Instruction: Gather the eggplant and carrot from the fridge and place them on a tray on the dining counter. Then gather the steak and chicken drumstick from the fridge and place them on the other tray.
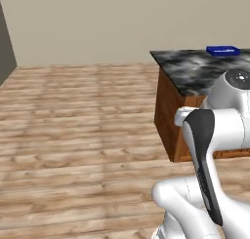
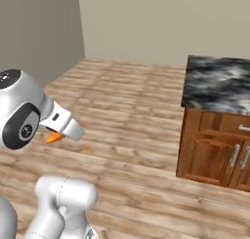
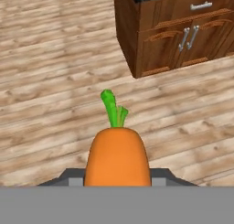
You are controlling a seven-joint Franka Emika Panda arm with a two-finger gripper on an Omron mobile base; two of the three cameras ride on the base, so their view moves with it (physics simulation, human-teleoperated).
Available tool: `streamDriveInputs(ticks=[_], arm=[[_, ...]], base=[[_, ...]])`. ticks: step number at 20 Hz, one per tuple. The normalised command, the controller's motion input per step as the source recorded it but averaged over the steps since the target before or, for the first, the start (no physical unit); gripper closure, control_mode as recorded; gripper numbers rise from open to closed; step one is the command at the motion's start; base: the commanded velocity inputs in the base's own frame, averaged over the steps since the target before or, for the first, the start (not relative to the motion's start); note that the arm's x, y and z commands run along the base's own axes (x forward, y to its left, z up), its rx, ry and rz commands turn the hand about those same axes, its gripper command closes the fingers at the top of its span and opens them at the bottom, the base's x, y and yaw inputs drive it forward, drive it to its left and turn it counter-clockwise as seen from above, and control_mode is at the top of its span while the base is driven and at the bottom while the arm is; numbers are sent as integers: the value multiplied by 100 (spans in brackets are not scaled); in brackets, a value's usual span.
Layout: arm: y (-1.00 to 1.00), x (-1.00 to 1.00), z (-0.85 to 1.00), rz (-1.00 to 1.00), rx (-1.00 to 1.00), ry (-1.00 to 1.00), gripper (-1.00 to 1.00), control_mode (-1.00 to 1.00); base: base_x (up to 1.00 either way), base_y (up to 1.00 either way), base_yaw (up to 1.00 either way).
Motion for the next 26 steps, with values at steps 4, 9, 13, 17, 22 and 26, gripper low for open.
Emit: streamDriveInputs(ticks=[4, 9, 13, 17, 22, 26], arm=[[0, 0, 0, 0, 0, 0, 100, 100], [0, 0, 0, 0, 0, 0, 100, 100], [0, 0, 0, 0, 0, 0, 100, 100], [0, 0, 0, 0, 0, 0, 100, 100], [0, 0, 0, 0, 0, 0, 100, 100], [0, 0, 0, 0, 0, 0, 100, 100]], base=[[75, 64, -24], [91, 36, -26], [100, 15, -21], [99, 14, -19], [100, 27, -20], [100, 37, -21]])
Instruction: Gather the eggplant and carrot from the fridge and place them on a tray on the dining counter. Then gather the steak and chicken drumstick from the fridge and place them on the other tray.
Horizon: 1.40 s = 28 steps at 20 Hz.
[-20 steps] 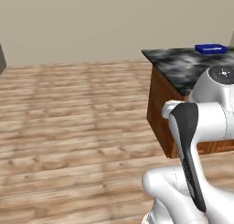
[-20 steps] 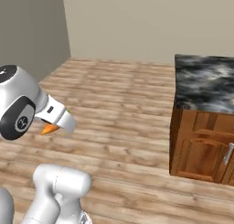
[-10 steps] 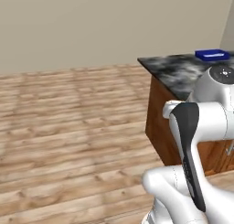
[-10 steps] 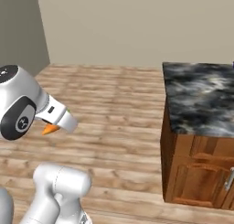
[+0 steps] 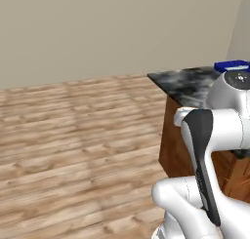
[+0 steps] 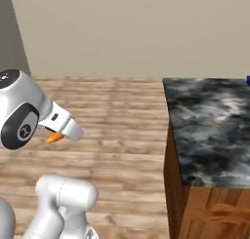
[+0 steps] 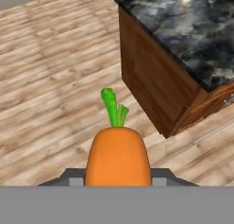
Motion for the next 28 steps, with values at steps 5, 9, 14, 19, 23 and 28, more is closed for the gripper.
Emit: streamDriveInputs(ticks=[5, 9, 14, 19, 23, 28], arm=[[0, 0, 0, 0, 0, 0, 100, 100], [0, 0, 0, 0, 0, 0, 100, 100], [0, 0, 0, 0, 0, 0, 100, 100], [0, 0, 0, 0, 0, 0, 100, 100], [0, 0, 0, 0, 0, 0, 100, 100], [0, 0, 0, 0, 0, 0, 100, 100]], base=[[99, 46, -23], [98, 53, -24], [95, 61, -26], [94, 67, -28], [94, 69, -28], [93, 72, -29]])
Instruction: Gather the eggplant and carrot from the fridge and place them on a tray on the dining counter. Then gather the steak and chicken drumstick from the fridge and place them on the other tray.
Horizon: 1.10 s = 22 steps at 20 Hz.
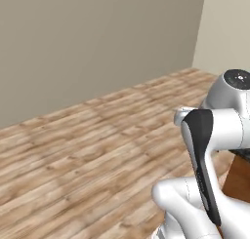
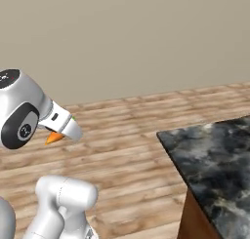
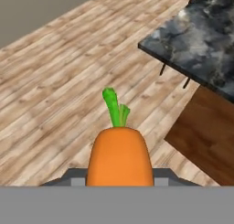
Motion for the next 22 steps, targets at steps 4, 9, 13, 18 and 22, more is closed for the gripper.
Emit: streamDriveInputs(ticks=[4, 9, 13, 18, 22], arm=[[0, 0, 0, 0, 0, 0, 100, 100], [0, 0, 0, 0, 0, 0, 100, 100], [0, 0, 0, 0, 0, 0, 100, 100], [0, 0, 0, 0, 0, 0, 100, 100], [0, 0, 0, 0, 0, 0, 100, 100]], base=[[93, 74, -30], [94, 69, -31], [89, 65, -33], [72, 56, -37], [58, 40, -42]])
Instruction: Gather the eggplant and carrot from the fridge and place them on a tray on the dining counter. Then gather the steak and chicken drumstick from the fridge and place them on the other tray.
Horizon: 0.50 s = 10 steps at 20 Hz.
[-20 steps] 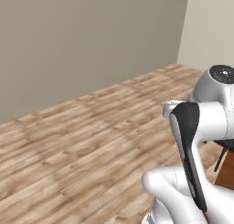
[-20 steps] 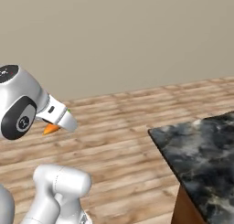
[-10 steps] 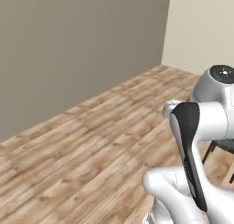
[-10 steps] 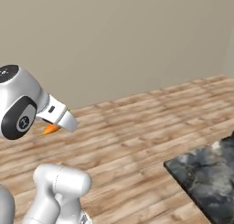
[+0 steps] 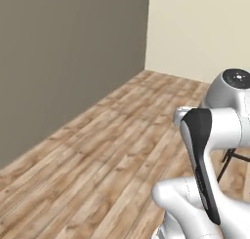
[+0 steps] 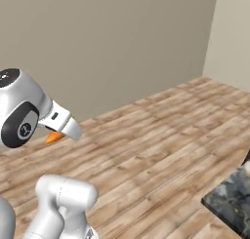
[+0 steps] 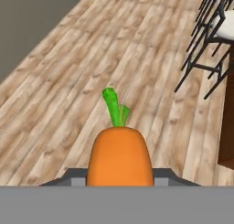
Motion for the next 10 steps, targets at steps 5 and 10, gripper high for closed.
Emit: streamDriveInputs(ticks=[5, 10], arm=[[0, 0, 0, 0, 0, 0, 100, 100], [0, 0, 0, 0, 0, 0, 100, 100]], base=[[65, 45, -41], [75, 48, -40]])
